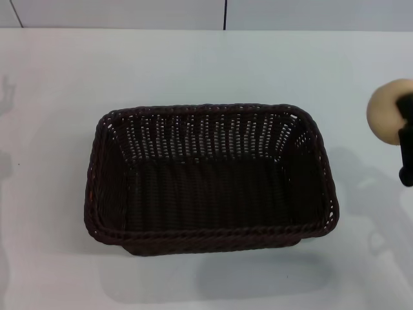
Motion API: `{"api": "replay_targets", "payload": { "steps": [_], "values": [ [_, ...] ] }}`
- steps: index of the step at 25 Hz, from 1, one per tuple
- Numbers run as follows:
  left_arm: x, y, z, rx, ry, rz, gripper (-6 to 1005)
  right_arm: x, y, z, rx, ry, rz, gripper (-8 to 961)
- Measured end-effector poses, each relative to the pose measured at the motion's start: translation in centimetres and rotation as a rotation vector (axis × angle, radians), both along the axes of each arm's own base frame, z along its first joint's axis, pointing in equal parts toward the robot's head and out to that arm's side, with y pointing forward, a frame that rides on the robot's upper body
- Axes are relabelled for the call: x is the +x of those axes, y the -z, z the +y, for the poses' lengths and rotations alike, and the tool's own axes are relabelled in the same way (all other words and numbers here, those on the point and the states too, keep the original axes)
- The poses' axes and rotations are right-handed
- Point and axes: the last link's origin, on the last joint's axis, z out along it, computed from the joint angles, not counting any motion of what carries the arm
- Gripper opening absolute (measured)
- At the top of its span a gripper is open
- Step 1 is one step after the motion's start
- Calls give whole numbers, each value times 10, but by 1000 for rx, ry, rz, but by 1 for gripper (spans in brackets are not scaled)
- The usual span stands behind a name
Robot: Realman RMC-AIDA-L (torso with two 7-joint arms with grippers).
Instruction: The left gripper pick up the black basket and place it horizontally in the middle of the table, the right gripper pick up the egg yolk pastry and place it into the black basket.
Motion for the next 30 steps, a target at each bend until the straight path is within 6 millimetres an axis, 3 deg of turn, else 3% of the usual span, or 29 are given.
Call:
{"api": "replay_targets", "payload": {
  "steps": [6, 11, 16, 22, 25, 26, 27, 30],
  "values": [
    [0, 2, -1, -10, 0, -1, 800, -24, 15, 12, -94, -122, -10, 132],
    [0, 4, -1, -16, 3, 1, 800, -30, 23, 20, -133, -123, -21, 96],
    [1, 5, -1, -19, 5, 2, 800, -29, 23, 22, -131, -109, -23, 244],
    [-1, 3, -4, -15, 2, 4, 800, -22, 18, 22, -96, -56, -6, 521],
    [-3, 3, -6, -11, -1, 3, 800, -6, 7, 19, -29, 39, 18, 664],
    [-4, 3, -9, -8, -4, 2, 800, 9, -4, 15, 49, 132, 45, 711],
    [-4, 3, -9, -8, -4, 2, 800, 9, -4, 15, 49, 132, 45, 723],
    [-7, 2, -11, -7, -12, 4, 800, 37, -26, 4, 206, 312, 98, 759]
  ]
}}
